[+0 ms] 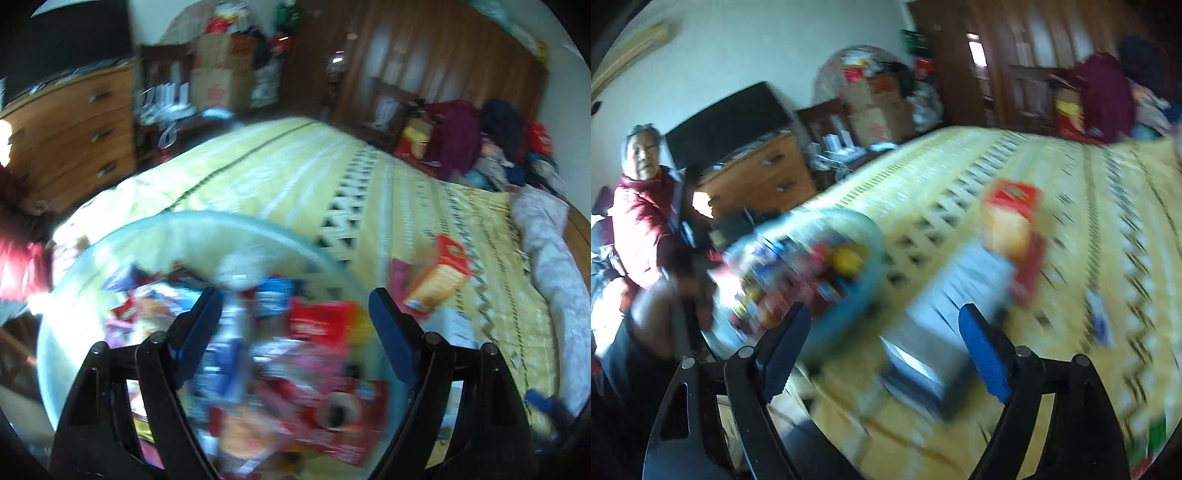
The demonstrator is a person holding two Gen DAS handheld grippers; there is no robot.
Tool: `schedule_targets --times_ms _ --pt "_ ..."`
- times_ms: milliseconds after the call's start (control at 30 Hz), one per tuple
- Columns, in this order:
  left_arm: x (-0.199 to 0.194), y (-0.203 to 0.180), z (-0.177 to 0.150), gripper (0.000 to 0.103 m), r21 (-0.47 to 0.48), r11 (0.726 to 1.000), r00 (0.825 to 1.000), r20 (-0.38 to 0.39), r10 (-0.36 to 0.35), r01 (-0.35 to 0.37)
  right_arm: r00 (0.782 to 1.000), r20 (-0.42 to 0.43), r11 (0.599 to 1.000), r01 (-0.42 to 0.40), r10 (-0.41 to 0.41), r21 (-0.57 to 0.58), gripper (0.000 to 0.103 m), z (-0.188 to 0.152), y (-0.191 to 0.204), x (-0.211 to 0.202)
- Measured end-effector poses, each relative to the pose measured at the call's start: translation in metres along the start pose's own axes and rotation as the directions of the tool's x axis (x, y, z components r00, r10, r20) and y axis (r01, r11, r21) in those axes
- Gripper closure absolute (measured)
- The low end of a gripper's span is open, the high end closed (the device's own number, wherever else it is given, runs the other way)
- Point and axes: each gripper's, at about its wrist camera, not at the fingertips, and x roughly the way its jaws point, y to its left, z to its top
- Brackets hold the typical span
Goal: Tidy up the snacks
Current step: 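Return to the bed and grasp the green packet with the right tool, then grasp the small green pea packet with the left tool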
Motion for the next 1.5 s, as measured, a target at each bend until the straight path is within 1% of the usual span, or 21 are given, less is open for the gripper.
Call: schedule_targets --times_ms 133,233,267,400,467,533,667,800,867,900,933,967,1033,1100,1167,1233,1267,1300,1400,1433,1500 --pt "-0.020 -0.080 -0.013 0.020 0.158 0.975 0.987 0.011 -0.159 0.155 0.983 -0.101 0.974 0.167 -0.153 0.150 0.018 -0.086 -0.067 -0.043" --pt "-0.031 -0.138 -0.032 0.020 0.262 0.923 0.959 -0.031 -0.283 0.281 0.956 -0.153 0.911 0.285 -0.249 0.299 0.018 -0.140 -0.121 -0.079" --pt "-0.034 -0.154 -0.040 0.020 0.288 0.903 0.947 -0.053 -0.317 0.319 0.948 -0.161 0.869 0.316 -0.274 0.381 0.018 -0.158 -0.145 -0.093" --pt "-0.034 -0.205 -0.075 0.020 0.367 0.829 0.907 -0.161 -0.390 0.422 0.930 -0.158 0.750 0.363 -0.333 0.553 0.026 -0.191 -0.205 -0.123" --pt "-0.030 -0.217 -0.089 0.020 0.392 0.809 0.899 -0.206 -0.387 0.438 0.917 -0.151 0.731 0.386 -0.369 0.563 0.028 -0.191 -0.229 -0.132" --pt "-0.021 -0.226 -0.104 0.020 0.408 0.795 0.892 -0.261 -0.370 0.449 0.906 -0.165 0.735 0.414 -0.390 0.537 0.028 -0.184 -0.248 -0.134" --pt "-0.006 -0.240 -0.129 0.020 0.401 0.789 0.873 -0.354 -0.337 0.467 0.868 -0.278 0.774 0.494 -0.412 0.396 0.025 -0.156 -0.299 -0.111" --pt "0.014 -0.260 -0.144 0.020 0.367 0.775 0.827 -0.451 -0.336 0.515 0.801 -0.439 0.830 0.525 -0.408 0.186 0.023 -0.142 -0.337 -0.068" --pt "0.022 -0.271 -0.154 0.020 0.345 0.772 0.801 -0.497 -0.333 0.535 0.783 -0.482 0.850 0.509 -0.392 0.136 0.024 -0.144 -0.349 -0.051" --pt "0.028 -0.278 -0.159 0.020 0.329 0.768 0.783 -0.523 -0.336 0.549 0.779 -0.510 0.861 0.490 -0.364 0.134 0.039 -0.148 -0.354 -0.043" --pt "0.033 -0.286 -0.164 0.020 0.318 0.760 0.765 -0.546 -0.342 0.567 0.777 -0.524 0.865 0.481 -0.348 0.139 0.049 -0.153 -0.355 -0.038" --pt "0.037 -0.293 -0.170 0.020 0.319 0.747 0.750 -0.564 -0.345 0.583 0.777 -0.523 0.864 0.484 -0.351 0.139 0.052 -0.156 -0.355 -0.038" --pt "0.044 -0.305 -0.181 0.021 0.344 0.732 0.744 -0.586 -0.321 0.587 0.794 -0.480 0.856 0.495 -0.374 0.151 0.057 -0.156 -0.352 -0.047" --pt "0.051 -0.311 -0.187 0.021 0.336 0.738 0.736 -0.602 -0.309 0.586 0.831 -0.391 0.849 0.493 -0.396 0.190 0.057 -0.149 -0.341 -0.072" --pt "0.054 -0.313 -0.190 0.021 0.329 0.746 0.736 -0.603 -0.306 0.579 0.840 -0.337 0.845 0.501 -0.425 0.185 0.057 -0.144 -0.327 -0.094" --pt "0.056 -0.313 -0.195 0.021 0.337 0.755 0.747 -0.598 -0.290 0.562 0.822 -0.359 0.846 0.515 -0.442 0.138 0.056 -0.146 -0.318 -0.096" --pt "0.057 -0.312 -0.197 0.021 0.334 0.760 0.747 -0.601 -0.284 0.558 0.791 -0.390 0.841 0.536 -0.471 0.073 0.056 -0.152 -0.310 -0.091" --pt "0.058 -0.312 -0.198 0.021 0.334 0.763 0.747 -0.603 -0.279 0.554 0.779 -0.408 0.842 0.537 -0.476 0.045 0.056 -0.156 -0.309 -0.086" --pt "0.060 -0.311 -0.202 0.021 0.347 0.771 0.753 -0.609 -0.247 0.534 0.767 -0.472 0.869 0.495 -0.435 0.005 0.056 -0.170 -0.308 -0.055" --pt "0.062 -0.311 -0.203 0.021 0.350 0.774 0.755 -0.611 -0.239 0.528 0.772 -0.468 0.874 0.486 -0.430 -0.001 0.056 -0.169 -0.308 -0.047" --pt "0.066 -0.312 -0.204 0.021 0.359 0.769 0.754 -0.615 -0.231 0.529 0.831 -0.402 0.906 0.424 -0.385 0.010 0.056 -0.153 -0.303 -0.031"
